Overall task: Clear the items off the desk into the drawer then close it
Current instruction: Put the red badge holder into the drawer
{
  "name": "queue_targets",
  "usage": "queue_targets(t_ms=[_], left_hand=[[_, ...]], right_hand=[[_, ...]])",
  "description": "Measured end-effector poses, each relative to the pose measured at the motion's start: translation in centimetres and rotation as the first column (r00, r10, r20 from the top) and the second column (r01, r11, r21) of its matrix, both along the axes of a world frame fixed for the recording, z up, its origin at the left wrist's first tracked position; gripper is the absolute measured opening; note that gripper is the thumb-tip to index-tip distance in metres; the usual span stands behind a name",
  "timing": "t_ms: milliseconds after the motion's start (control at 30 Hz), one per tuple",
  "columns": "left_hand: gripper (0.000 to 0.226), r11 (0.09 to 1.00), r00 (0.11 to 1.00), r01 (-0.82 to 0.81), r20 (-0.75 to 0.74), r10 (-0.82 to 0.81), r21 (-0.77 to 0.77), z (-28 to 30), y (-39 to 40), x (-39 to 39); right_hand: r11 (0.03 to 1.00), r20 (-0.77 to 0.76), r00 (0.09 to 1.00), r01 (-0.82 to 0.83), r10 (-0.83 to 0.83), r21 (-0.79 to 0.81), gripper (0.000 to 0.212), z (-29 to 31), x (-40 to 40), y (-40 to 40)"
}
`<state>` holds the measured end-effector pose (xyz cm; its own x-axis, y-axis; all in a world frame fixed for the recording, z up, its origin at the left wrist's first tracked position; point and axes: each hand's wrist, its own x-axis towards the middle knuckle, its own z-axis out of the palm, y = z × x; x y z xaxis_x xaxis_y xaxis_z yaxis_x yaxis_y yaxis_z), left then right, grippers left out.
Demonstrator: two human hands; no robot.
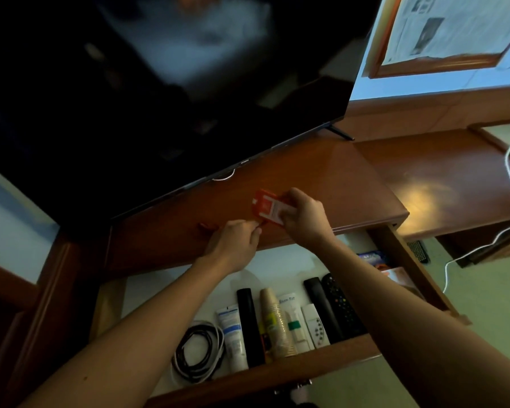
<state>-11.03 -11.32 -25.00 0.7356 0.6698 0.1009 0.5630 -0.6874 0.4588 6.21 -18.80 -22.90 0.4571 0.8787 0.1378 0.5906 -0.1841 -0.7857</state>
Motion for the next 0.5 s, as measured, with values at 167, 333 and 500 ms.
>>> queue_targets(t_ms=[167,333,500], left_hand=[[0.022,0.980,0.984,0.176,-0.049,-0.172,0.096,2.5,0.7,-1.6],[0.018,0.975,0.978,0.193,0.056,-0.200,0.108,3.8,1.1,-2.4],[0.022,0.842,0.935,0.000,0.300,0.191,-0.539,3.4,0.5,-2.8]], right_hand=[[0.964,0.476,0.838,-0.228,0.268,-0.140,0.034,1.7,-0.2,-1.0],[0.831,0.174,0.858,-0.386,0.482,-0.400,0.029,3.6,0.0,-1.4],[0.760,-0.329,0.819,-0.565,0.470,-0.321,0.030,3.9,1.1,-1.9]])
